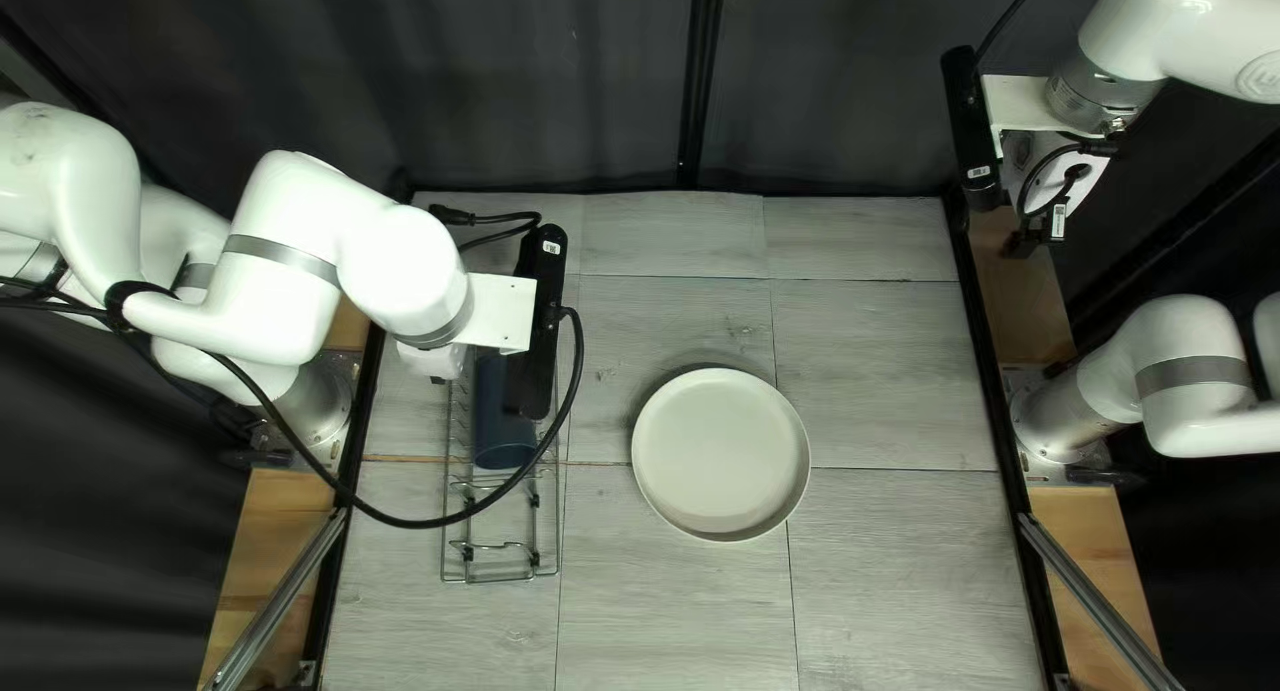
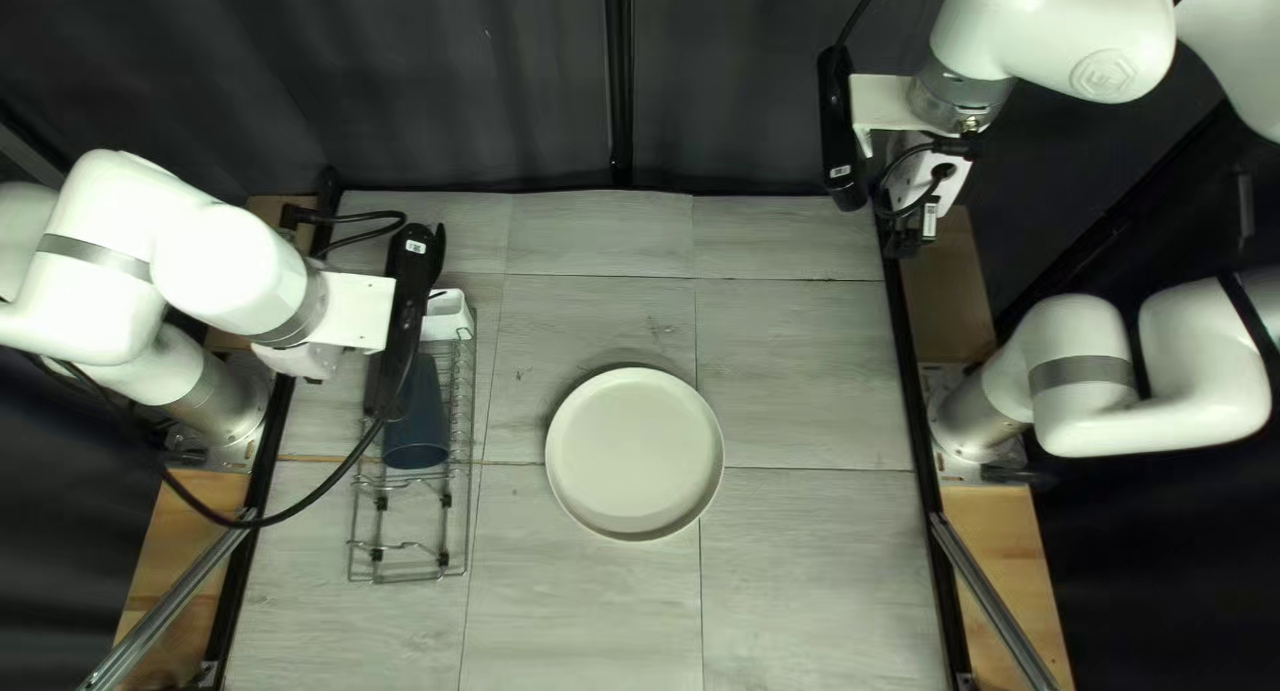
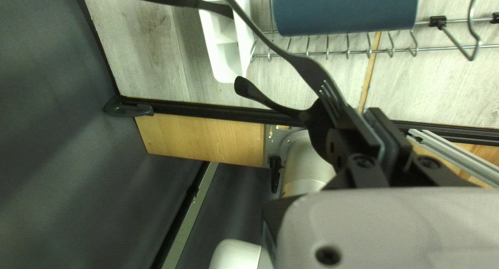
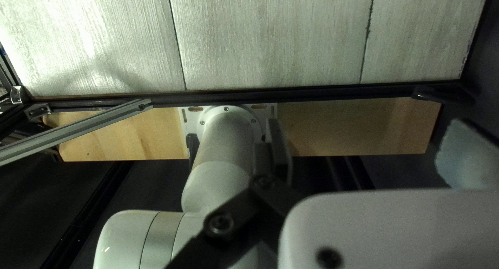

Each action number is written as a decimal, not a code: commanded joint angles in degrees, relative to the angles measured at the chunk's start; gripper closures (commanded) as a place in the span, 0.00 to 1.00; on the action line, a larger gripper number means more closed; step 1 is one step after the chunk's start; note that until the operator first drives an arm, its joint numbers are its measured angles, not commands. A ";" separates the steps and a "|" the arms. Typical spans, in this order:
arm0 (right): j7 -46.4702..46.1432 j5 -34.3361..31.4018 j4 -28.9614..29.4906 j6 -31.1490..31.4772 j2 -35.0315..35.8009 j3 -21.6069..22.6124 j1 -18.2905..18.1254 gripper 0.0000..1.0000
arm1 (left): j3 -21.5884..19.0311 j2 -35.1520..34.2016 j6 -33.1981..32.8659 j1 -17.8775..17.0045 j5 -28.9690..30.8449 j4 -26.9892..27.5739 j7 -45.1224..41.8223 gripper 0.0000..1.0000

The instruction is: Pick up and place plate onto table. Place down one fork to the left of the plate. Place spoon and knife to the right of the plate. Place cup above the knife and spoon

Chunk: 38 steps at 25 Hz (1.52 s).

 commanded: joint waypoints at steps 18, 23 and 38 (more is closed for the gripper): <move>0.00 0.00 0.00 0.00 0.00 0.00 0.00 0.00 | -7.16 24.45 -30.70 -7.99 12.58 12.04 16.40 1.00; 0.00 0.00 0.00 0.00 0.00 0.00 0.00 0.00 | -7.53 27.53 -35.01 -8.37 16.20 11.82 15.81 1.00; 0.00 0.00 0.00 0.00 0.00 0.00 0.00 0.00 | -5.70 38.09 -31.97 -7.81 21.01 17.36 13.76 1.00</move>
